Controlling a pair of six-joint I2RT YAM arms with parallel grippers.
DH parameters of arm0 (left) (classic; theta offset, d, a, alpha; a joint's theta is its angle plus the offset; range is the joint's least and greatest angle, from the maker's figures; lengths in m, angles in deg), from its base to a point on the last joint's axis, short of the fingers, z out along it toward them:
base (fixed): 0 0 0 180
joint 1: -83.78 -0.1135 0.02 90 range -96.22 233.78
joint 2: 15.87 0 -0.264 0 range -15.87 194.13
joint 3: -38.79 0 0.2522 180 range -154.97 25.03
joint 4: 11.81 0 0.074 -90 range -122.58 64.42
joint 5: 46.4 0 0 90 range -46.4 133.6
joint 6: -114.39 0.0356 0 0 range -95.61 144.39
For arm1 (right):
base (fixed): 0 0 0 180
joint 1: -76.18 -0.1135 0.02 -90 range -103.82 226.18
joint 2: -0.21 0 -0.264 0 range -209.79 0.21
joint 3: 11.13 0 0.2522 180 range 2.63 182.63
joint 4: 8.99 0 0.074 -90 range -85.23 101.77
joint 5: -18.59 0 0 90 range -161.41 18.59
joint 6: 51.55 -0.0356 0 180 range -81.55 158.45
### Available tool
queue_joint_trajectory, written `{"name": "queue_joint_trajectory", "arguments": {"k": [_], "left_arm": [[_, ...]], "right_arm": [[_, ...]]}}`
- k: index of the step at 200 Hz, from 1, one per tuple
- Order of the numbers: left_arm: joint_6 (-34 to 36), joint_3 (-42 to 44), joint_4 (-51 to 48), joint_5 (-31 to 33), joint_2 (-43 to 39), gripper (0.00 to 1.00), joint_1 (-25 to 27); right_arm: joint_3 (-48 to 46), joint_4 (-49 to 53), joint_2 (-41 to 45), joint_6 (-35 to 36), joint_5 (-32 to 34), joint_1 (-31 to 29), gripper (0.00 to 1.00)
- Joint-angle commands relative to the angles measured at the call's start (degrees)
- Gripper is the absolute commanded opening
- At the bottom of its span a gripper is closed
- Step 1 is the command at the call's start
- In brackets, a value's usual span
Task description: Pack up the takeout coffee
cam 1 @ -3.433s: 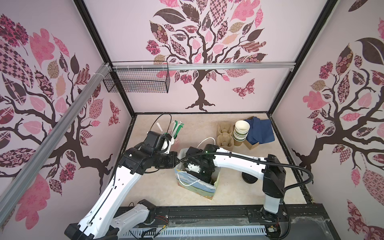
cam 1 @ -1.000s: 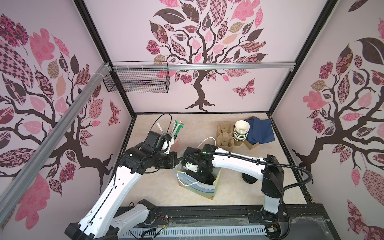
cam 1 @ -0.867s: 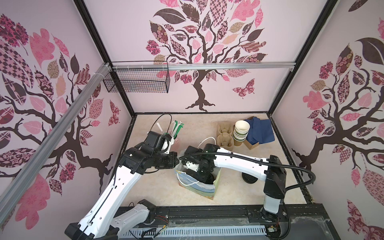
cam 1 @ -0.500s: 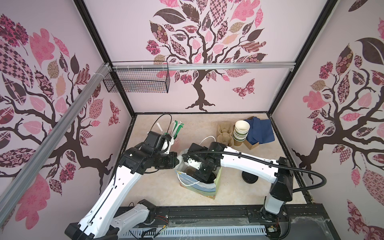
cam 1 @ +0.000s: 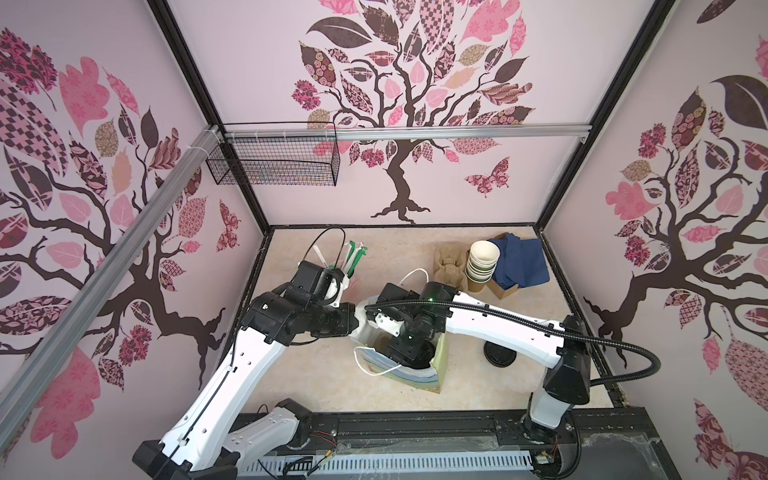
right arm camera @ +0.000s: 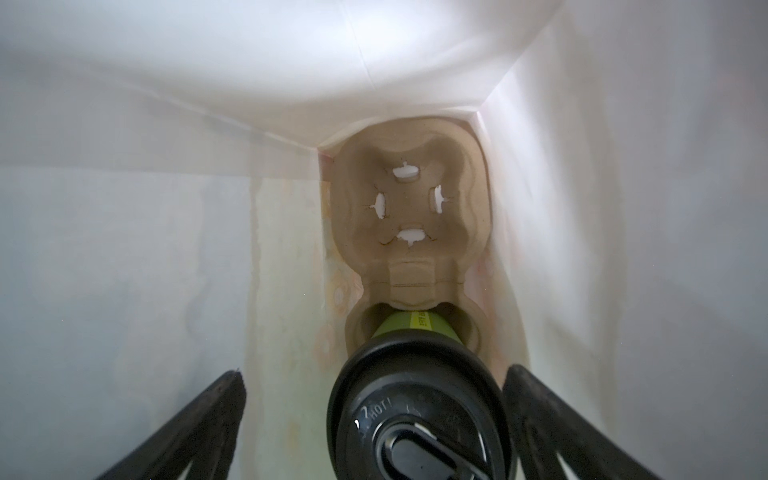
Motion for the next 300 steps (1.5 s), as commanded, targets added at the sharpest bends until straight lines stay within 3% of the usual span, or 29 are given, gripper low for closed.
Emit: {"name": "queue_joint_trajectory", "arguments": {"k": [1, 162, 300], "left_arm": [[0.12, -3.12, -0.28, -1.0, 0.16, 0.0, 0.22], [-2.72, -5.3, -0.17, -1.0, 1.56, 0.0, 0.22], [-1.74, -3.76, -1.06, 0.06, 1.15, 0.0, 0.22]], "right_arm": [[-0.73, -0.15, 2.27, 0.92, 2.12, -1.04, 1.0], [-1.8, -3.37, 4.89, 7.41, 7.71, -5.77, 0.95], [1.7, -11.03, 14.91, 1.1, 4.21, -5.77, 0.94]]}}
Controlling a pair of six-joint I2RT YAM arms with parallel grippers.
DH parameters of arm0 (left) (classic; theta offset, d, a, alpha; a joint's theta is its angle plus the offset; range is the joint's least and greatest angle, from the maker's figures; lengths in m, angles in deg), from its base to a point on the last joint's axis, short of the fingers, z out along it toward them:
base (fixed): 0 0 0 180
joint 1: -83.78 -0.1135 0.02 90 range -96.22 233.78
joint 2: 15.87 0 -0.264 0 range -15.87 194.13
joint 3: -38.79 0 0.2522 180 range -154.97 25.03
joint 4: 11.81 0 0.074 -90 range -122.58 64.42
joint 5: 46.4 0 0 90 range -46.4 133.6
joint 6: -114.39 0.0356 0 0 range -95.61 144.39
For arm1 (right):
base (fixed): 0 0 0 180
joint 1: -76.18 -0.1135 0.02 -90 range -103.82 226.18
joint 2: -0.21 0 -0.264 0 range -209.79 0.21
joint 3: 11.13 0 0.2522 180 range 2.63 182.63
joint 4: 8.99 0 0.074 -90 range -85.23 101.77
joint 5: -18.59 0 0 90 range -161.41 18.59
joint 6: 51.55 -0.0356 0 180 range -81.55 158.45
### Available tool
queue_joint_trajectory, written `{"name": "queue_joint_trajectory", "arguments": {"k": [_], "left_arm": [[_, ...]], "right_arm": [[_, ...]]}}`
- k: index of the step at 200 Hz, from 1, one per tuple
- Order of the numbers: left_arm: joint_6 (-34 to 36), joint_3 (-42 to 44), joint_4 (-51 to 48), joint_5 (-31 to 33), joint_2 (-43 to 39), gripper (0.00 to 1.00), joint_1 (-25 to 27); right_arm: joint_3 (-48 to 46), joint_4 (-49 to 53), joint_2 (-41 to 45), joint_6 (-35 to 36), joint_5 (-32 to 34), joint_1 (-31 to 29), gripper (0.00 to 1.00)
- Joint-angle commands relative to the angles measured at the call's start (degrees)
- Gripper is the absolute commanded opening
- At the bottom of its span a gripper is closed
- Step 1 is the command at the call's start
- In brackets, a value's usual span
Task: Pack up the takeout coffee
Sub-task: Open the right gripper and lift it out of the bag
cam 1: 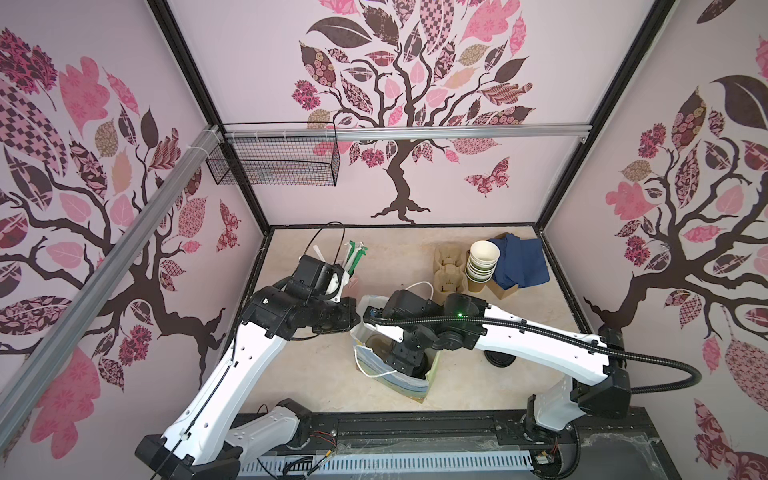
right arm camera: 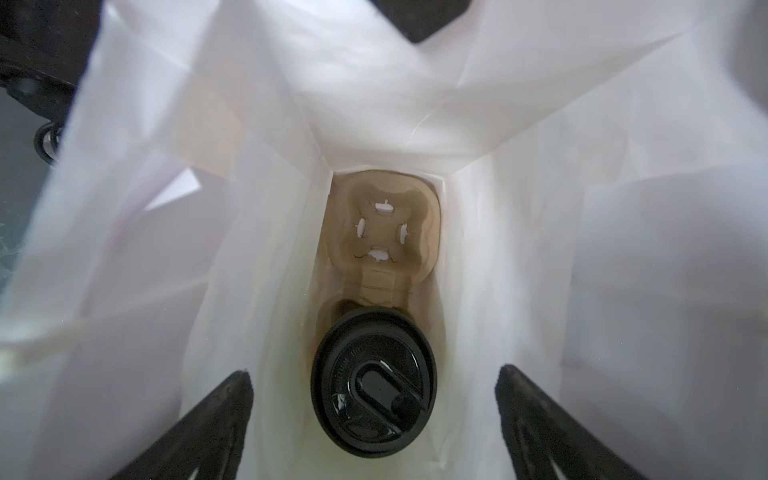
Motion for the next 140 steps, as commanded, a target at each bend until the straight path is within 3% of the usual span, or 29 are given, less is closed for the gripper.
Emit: {"name": "queue_joint_trajectory", "arguments": {"k": [1, 46, 68, 84, 108, 140], "left_arm": [[0.63, -0.74, -0.02, 0.32, -0.57, 0.0, 0.18], [0.63, -0.48, 0.22, 0.31, -0.93, 0.0, 0.18], [0.43, -0.32, 0.36, 0.53, -1.1, 0.0, 0.18], [0.08, 0.0, 0.66, 0.79, -1.37, 0.0, 0.18], [-0.1, 0.76, 2.0, 1.43, -2.02, 0.0, 0.18], [2.23, 1.41, 3.78, 2.0, -2.01, 0.0, 0.18]], "right_arm": [[3.42, -3.36, 5.0, -2.86, -1.8, -0.14, 0.94], [1.34, -11.56, 14.44, -11.01, 0.18, -0.14, 0.92], [-0.67, -10.58, 19.15, -21.52, 18.0, 0.03, 0.93], [-1.5, -5.65, 21.77, -31.23, 27.35, 1.53, 0.87], [-5.27, -0.92, 25.58, -41.54, 27.66, 6.15, 0.85], [-10.21, -1.92, 28.9, -42.81, 23.23, 10.15, 0.85]]}}
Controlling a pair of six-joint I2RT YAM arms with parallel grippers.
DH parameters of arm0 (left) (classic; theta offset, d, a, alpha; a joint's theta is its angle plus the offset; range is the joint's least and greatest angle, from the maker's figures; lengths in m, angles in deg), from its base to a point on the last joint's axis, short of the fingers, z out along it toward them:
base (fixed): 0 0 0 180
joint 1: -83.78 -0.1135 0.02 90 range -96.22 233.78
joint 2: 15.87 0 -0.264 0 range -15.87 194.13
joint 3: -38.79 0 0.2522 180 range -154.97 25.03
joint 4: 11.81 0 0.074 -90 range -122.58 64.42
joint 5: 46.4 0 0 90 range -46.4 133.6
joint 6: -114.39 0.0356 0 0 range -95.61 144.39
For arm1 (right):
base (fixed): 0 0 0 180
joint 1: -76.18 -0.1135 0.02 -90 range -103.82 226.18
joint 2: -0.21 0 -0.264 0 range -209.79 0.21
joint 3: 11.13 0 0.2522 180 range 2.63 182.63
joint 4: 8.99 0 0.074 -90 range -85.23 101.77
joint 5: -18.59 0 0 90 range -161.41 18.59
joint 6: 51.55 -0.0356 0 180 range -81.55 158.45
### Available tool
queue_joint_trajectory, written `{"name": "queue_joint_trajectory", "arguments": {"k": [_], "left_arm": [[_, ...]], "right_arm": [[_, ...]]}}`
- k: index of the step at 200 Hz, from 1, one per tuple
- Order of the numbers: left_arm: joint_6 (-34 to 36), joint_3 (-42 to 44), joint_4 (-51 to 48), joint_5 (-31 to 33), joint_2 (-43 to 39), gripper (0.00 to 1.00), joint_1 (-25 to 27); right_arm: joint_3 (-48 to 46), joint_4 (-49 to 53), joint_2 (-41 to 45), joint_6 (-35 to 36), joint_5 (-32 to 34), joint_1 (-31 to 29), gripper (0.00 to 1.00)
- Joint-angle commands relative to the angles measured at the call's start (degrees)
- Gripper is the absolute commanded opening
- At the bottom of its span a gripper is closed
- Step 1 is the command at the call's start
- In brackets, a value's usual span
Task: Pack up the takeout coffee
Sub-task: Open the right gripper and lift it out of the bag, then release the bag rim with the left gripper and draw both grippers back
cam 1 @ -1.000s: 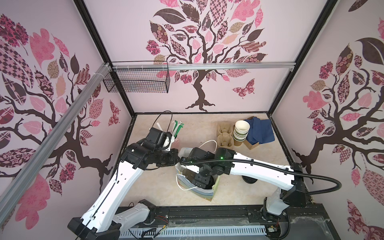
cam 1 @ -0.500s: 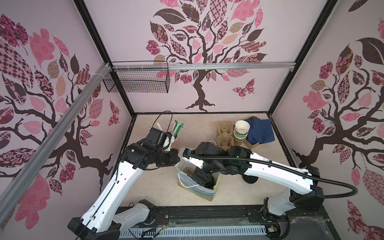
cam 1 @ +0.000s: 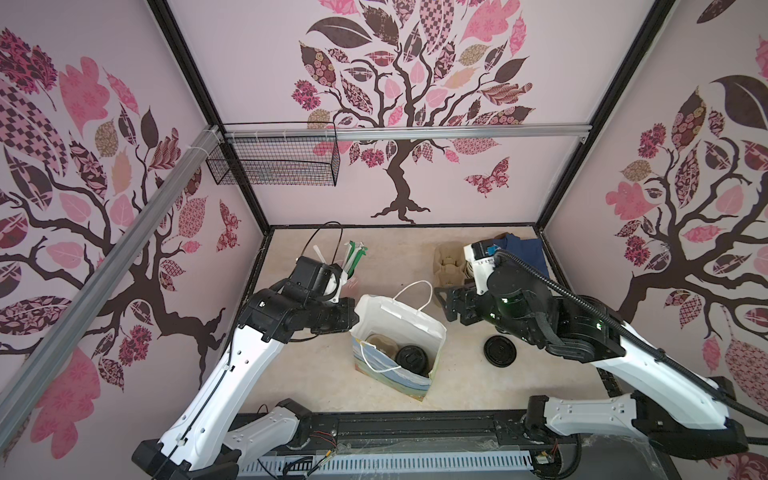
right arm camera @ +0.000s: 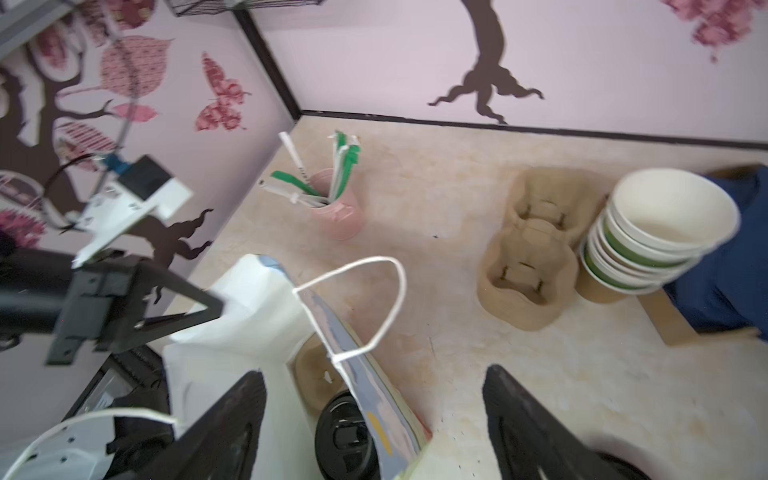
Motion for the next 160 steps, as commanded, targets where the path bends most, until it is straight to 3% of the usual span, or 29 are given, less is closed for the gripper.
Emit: {"name": "queue_joint_trajectory", "arguments": {"k": [1, 38, 60, 109, 160], "left_arm": [[2.2, 1.08, 2.82, 1.14, -0.49, 0.0, 0.18], [5.31, 0.58, 5.12, 2.33, 1.55, 0.0, 0.18], [7.1, -0.29, 5.46, 3.56, 3.09, 0.04, 0.18], [7.6, -3.77, 6.05, 8.48, 3.09, 0.36, 0.1], [3.53, -9.66, 3.85, 14.44, 2.09, 0.64, 0.09]], "right_arm": [[-2.37, 2.64, 1.08, -5.63, -0.15, 1.84, 0.85], [-0.41, 5.53, -2.95, -2.79, -6.8, 4.11, 0.85], [0.16, 3.6, -4.89, 2.69, -16.44, 4.57, 0.85], [3.56, 5.43, -9.04, 8.11, -26.99, 4.65, 0.76], [4.61, 9.17, -10.98, 9.13, -21.22, 4.85, 0.75]]}}
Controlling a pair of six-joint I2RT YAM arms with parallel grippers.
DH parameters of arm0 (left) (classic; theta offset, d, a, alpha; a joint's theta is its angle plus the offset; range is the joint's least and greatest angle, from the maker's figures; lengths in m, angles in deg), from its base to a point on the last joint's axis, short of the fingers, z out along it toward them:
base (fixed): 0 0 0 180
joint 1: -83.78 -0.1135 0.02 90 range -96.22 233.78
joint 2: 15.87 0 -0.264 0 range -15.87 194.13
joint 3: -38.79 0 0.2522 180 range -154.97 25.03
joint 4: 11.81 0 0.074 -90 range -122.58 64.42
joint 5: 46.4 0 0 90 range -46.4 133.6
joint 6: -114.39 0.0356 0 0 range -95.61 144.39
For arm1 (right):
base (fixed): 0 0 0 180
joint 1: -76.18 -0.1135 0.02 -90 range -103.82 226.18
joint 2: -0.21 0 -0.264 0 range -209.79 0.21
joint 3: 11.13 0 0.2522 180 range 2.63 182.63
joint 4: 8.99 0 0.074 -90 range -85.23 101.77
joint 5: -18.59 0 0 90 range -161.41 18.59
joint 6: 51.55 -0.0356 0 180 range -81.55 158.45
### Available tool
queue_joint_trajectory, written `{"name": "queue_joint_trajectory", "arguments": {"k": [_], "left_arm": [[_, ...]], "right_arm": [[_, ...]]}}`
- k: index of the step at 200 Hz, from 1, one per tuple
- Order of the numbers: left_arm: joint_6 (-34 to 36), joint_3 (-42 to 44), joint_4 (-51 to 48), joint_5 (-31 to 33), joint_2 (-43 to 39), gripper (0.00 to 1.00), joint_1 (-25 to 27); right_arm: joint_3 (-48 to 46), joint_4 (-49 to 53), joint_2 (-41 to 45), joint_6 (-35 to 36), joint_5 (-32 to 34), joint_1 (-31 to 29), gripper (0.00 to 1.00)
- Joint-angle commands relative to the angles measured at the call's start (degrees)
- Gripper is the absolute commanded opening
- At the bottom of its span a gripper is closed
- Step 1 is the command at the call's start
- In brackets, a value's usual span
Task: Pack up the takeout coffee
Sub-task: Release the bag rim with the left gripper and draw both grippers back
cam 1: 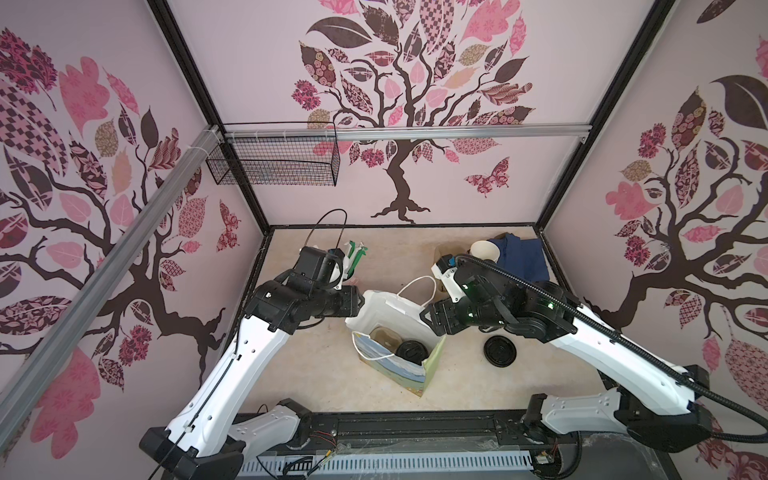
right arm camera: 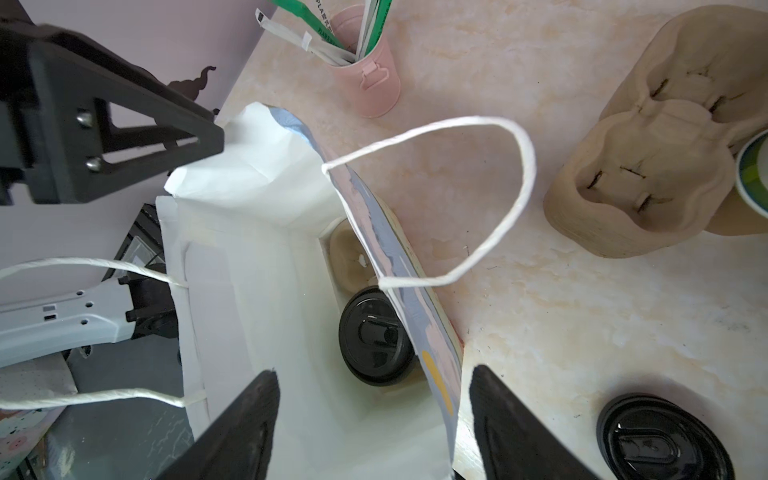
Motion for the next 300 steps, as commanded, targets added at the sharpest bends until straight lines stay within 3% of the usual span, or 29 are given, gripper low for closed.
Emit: {"name": "queue_joint_trajectory", "arguments": {"k": [1, 28, 49, 83, 112, 196, 232, 300], "left_arm": [[-2.6, -5.51, -1.19, 4.89, -1.5, 0.64, 0.09], [-8.49, -8.99, -7.94, 9.13, -2.98, 0.68, 0.0], [-13.54, -8.24, -11.94, 8.13, -5.82, 0.69, -0.09], [-23.13, -3.5, -14.37, 2.86, -11.03, 0.7, -0.09], [-29.51, 1.15, -10.54, -2.67, -13.3, 0.73, -0.09], [-39.84, 7.27, -1.8, -5.58, -12.88, 0.77, -0.09], [-41.89, 8.18, -2.91, -5.1, -12.0, 0.67, -0.09], [-42.96, 10.92, 0.69, -7.15, -11.2, 0.61, -0.09]], "right_arm": [[1.88, 3.35, -1.41, 1.97, 1.41, 0.23, 0.74], [2.12, 4.02, -3.82, 4.03, -1.63, 0.26, 0.67], [2.83, 2.88, -5.01, 5.07, -1.94, 0.26, 0.62], [4.25, 3.1, -7.48, 6.92, -0.16, 0.26, 0.53], [3.38, 1.68, -7.54, 7.32, 0.76, 0.26, 0.45], [1.49, -2.35, -8.5, 8.37, 1.11, 0.26, 0.37], [0.57, -3.01, -8.24, 7.37, 3.15, 0.26, 0.33], [-0.83, -5.4, -7.86, 5.77, 2.66, 0.28, 0.19]]}}
